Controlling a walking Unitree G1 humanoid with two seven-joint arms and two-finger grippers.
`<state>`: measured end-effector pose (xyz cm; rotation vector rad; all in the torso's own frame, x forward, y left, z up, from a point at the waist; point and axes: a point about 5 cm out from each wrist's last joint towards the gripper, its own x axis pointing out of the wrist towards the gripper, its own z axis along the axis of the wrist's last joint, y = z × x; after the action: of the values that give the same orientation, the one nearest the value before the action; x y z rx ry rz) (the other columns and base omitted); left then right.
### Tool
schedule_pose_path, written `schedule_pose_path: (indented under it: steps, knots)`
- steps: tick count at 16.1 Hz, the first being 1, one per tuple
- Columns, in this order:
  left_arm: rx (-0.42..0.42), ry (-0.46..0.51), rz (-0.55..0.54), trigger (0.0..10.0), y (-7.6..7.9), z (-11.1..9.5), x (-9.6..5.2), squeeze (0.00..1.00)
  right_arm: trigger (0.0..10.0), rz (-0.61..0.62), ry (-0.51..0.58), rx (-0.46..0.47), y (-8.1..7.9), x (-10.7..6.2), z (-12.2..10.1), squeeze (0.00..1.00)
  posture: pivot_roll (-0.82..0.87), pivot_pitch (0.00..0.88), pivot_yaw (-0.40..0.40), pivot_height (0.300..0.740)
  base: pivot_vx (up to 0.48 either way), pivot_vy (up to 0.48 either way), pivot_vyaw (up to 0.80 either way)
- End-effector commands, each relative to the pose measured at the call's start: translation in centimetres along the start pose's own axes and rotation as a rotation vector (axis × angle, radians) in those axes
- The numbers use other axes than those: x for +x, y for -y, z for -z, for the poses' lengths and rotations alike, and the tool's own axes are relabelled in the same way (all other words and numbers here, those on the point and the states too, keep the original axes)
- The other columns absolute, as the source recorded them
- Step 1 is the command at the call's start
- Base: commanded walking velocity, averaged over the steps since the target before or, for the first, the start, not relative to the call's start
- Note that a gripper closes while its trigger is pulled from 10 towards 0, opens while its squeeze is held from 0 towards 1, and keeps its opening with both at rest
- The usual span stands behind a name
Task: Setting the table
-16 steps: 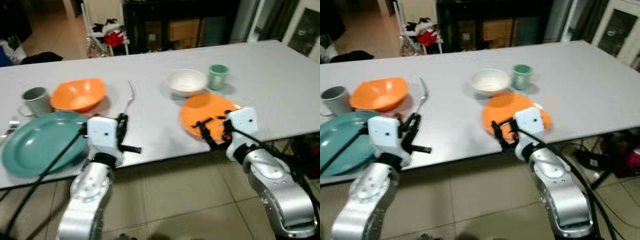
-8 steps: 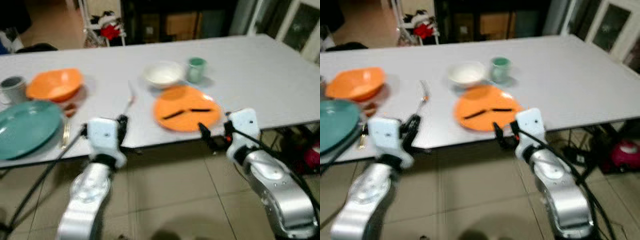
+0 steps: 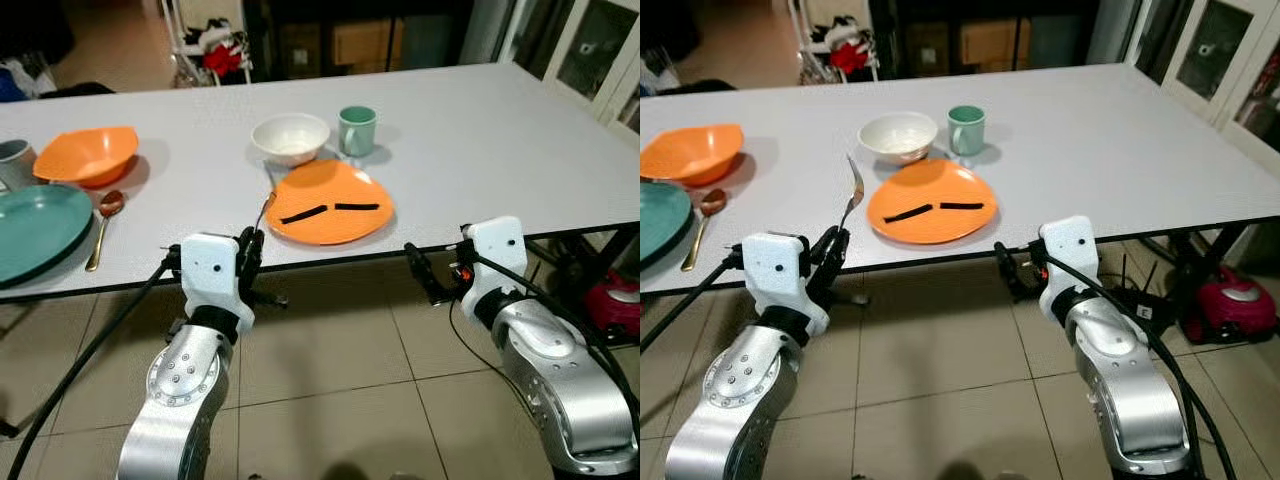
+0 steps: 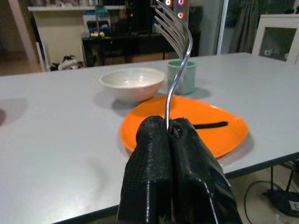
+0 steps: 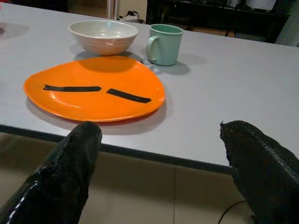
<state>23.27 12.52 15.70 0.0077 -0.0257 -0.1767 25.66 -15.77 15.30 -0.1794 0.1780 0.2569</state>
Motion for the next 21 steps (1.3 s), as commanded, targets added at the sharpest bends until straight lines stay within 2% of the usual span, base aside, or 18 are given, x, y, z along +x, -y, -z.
schedule_pose_path:
  steps: [1,15,21]
  knots:
    - [0.014,0.010,-0.010,10.0,-0.27,-0.19,0.07,0.00,10.0,-0.012,0.015,0.009,-0.20,-0.03,-0.44,0.00,-0.13,0.027,0.042,0.740,0.270,0.000,0.00]
    - [0.005,0.008,0.025,10.0,-0.24,-0.32,0.41,0.00,10.0,-0.053,0.021,0.027,-0.88,0.21,-0.66,0.00,-0.13,0.031,0.051,0.740,0.369,0.000,0.00]
    - [-0.003,-0.023,0.051,10.0,0.25,0.13,0.21,0.00,10.0,-0.089,0.010,0.019,-1.03,0.02,-0.54,0.00,-0.12,0.042,0.052,0.740,0.351,0.000,0.00]
